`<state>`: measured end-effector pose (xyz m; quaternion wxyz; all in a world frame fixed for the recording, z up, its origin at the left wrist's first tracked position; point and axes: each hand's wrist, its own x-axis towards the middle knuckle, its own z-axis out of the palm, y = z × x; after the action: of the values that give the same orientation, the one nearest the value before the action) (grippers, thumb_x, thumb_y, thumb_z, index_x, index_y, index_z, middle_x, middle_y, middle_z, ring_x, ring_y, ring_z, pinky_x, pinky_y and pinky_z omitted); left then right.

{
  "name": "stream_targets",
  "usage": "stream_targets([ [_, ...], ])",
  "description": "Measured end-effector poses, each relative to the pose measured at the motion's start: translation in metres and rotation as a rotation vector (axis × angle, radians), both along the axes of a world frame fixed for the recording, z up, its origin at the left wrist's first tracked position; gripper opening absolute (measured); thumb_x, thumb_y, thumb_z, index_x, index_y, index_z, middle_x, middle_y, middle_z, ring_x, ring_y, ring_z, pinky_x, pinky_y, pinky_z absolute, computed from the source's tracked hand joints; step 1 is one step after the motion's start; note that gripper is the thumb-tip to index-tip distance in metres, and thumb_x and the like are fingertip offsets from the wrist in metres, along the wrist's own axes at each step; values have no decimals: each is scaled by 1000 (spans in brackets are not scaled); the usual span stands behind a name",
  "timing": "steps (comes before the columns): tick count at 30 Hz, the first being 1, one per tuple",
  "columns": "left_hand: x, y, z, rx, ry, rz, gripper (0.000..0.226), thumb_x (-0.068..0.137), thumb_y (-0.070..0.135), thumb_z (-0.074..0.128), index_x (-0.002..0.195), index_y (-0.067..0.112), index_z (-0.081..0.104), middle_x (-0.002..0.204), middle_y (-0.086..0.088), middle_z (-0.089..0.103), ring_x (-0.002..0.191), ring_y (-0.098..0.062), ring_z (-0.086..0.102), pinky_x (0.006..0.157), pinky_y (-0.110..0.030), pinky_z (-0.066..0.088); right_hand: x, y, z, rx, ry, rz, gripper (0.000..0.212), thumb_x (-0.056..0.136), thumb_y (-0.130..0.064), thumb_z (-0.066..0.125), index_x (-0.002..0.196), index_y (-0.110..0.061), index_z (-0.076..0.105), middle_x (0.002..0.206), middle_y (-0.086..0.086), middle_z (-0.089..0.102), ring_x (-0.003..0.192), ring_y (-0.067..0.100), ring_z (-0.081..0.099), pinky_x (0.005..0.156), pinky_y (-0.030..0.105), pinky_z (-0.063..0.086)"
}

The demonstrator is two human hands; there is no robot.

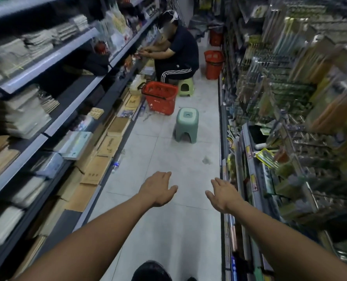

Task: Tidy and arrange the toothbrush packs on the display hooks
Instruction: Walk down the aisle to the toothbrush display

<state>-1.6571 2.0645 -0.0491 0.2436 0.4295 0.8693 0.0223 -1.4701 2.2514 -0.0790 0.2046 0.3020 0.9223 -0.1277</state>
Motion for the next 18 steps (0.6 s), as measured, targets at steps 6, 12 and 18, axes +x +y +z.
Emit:
stream_targets([
  [6, -50, 40, -10, 4, -12, 27, 76, 106, 59, 37, 167, 17, 20, 170, -8, 29, 156, -26, 27, 125, -42, 27, -51, 44, -8, -5, -41, 20, 65, 109, -52, 27, 158, -9, 30, 163, 12, 33, 149, 33, 33, 123, 44, 27],
  [12, -129, 92, -27, 4, -57, 40, 77, 106, 60, 36, 167, 18, 19, 171, -7, 27, 156, -26, 27, 126, -43, 28, -125, 93, -17, -3, -62, 22, 65, 109, -51, 27, 158, -9, 30, 165, 13, 32, 149, 34, 32, 123, 44, 26],
  [18, -232, 147, -20, 24, -74, 33, 76, 107, 59, 36, 167, 17, 19, 172, -6, 26, 158, -26, 24, 127, -43, 25, -217, 145, -17, 3, -78, -13, 69, 108, -54, 26, 160, -9, 27, 167, 14, 30, 151, 34, 31, 124, 44, 26],
])
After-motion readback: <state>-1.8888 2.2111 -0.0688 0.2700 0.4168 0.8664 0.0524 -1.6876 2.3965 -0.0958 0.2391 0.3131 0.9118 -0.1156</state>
